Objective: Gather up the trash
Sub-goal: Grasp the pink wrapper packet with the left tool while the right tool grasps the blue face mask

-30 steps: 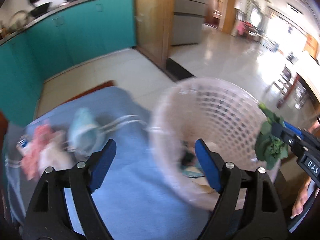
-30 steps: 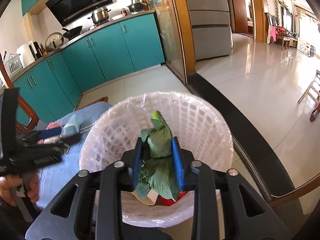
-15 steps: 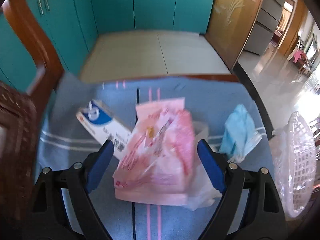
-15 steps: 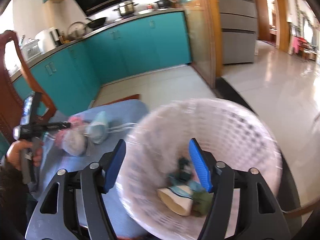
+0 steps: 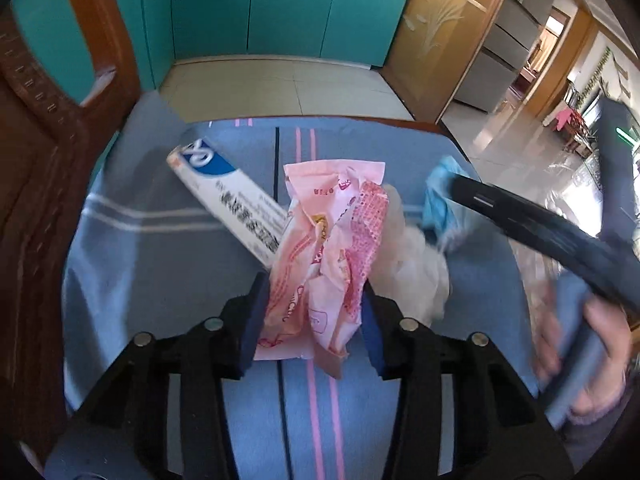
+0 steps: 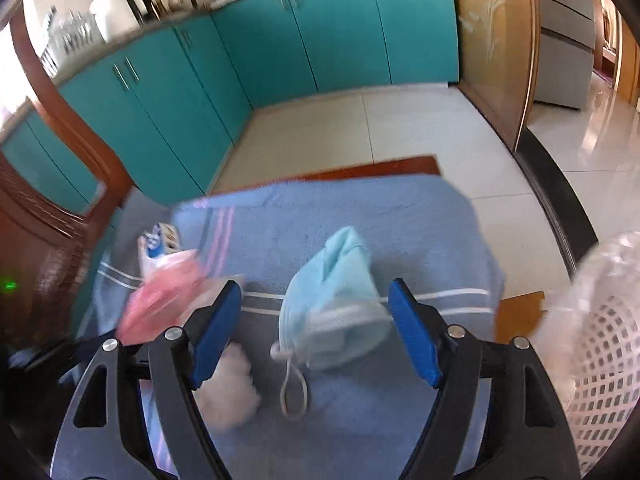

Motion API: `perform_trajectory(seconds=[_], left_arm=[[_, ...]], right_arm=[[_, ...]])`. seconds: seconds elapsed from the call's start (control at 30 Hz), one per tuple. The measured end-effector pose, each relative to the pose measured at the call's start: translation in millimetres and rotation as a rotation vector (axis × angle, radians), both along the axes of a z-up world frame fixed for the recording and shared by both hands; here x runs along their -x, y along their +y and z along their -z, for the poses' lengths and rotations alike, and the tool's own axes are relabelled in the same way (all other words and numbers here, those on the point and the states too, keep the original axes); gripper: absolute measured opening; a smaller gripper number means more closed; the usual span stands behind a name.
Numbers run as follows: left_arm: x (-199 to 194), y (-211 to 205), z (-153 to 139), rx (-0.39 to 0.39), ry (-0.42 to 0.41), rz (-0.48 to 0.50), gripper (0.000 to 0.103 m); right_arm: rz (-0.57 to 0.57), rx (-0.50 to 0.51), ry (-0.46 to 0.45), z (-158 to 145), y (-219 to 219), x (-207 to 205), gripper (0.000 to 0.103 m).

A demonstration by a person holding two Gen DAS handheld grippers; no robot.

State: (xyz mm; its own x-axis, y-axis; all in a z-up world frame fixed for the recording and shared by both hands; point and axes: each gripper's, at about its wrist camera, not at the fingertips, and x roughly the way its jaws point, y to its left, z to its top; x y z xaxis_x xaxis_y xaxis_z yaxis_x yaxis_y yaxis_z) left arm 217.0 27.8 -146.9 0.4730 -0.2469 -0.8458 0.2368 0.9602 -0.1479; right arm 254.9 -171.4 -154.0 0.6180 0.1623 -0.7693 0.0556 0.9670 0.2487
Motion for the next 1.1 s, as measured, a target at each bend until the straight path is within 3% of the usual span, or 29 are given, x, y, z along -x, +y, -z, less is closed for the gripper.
perform_trajectory(seconds=[0.07,0.13,0.2,0.27,0.33,0.4,0.53,0.63,0.7,0.77,0.83,1.0,1.1], left_arm=[[16,7,-1,-0.017,0.002,0.001,0.044],[32,14,-1,-0.014,0.008,0.001,0.044],[45,18,0,-0.012,0.019,0.003,0.044],[58,22,0,-0.009,0.026,0.004,0.045],[68,26,-1,0.0,0.034,0.007,0.047],[76,28,-2,0.019,0.047,0.02,0.048],[91,27,-7,-0.041,0.018,0.041,0.064],[98,28,-12,-0.047,0.001,0.05,0.072],[97,31,-11,-0.057,-0.003,0.035,0.073],[94,34,-9,-0.054,0.003,0.01,0.074],[97,36,-9,-0.049,0.005,-0.005,0.078],[95,30,-8,-0.084,-0.006,-0.018,0.083],[87,23,-5,-0.096,-0.007,-0.023,0.084]], right_arm=[[0.015,0.029,0.015,10,6,-5,0.07],[-0.001,0.028,0.025,12,7,-3,0.043],[-0.019,0.014,0.031,12,6,3,0.034],[-0.04,0.023,0.027,8,4,14,0.032],[-0.051,0.01,0.019,3,4,28,0.021],[-0.058,-0.026,0.006,-8,-4,49,0.02],[-0.074,-0.06,-0.026,-28,-12,88,0.02],[-0.146,-0.082,0.009,-27,-9,115,0.02],[-0.197,-0.044,0.039,-22,-2,124,0.02],[-0.201,0.039,0.047,-18,5,130,0.03],[-0.18,0.073,0.043,-16,5,135,0.053],[-0.159,0.106,0.028,-16,6,143,0.069],[-0.159,0.158,0.036,-13,12,145,0.07]])
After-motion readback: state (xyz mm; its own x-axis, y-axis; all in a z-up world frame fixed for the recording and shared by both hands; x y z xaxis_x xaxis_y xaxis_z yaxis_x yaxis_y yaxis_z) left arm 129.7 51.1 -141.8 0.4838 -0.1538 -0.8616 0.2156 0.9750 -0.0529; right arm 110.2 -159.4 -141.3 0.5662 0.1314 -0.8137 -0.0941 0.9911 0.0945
